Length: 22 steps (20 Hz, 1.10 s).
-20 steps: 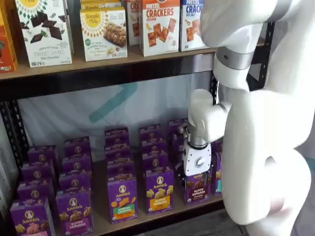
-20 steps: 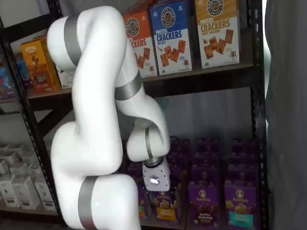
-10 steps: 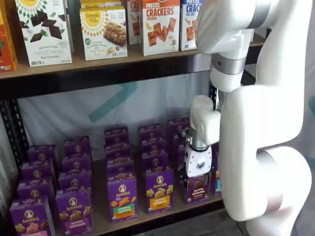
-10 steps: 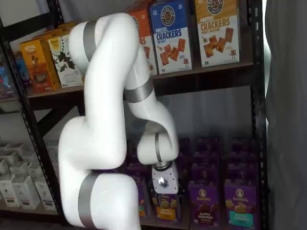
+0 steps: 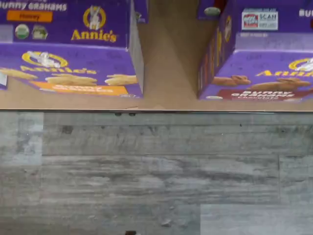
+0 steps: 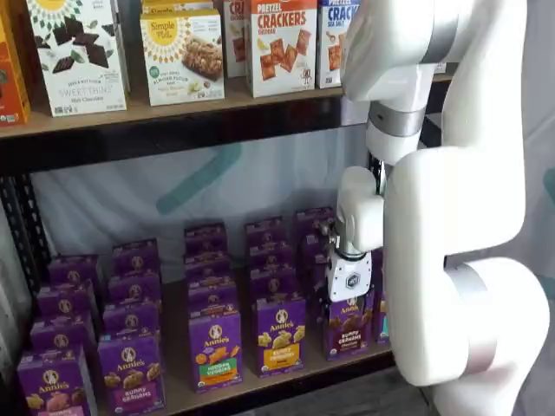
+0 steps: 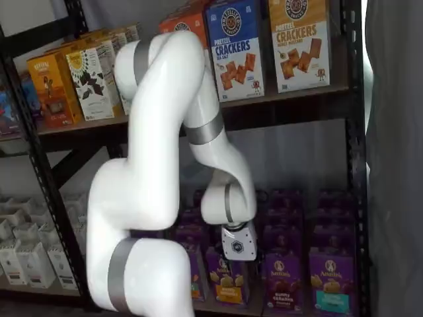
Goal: Pick up the purple box with a brown patch in the center, on the bottom shelf, the fifth box from the left
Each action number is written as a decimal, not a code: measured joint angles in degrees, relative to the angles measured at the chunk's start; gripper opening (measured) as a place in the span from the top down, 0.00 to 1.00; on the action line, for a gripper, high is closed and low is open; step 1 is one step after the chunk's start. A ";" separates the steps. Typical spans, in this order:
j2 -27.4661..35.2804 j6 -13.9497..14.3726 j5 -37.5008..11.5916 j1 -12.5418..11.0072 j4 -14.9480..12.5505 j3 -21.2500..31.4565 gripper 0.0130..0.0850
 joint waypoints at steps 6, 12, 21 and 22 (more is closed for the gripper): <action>4.19 -0.76 0.46 -1.69 -0.97 -5.48 0.00; 7.18 -0.41 2.26 -2.89 -2.56 -10.57 0.00; 11.37 -4.60 7.05 -4.13 0.38 -18.85 0.00; 11.82 -5.01 7.47 -4.20 0.71 -19.59 0.00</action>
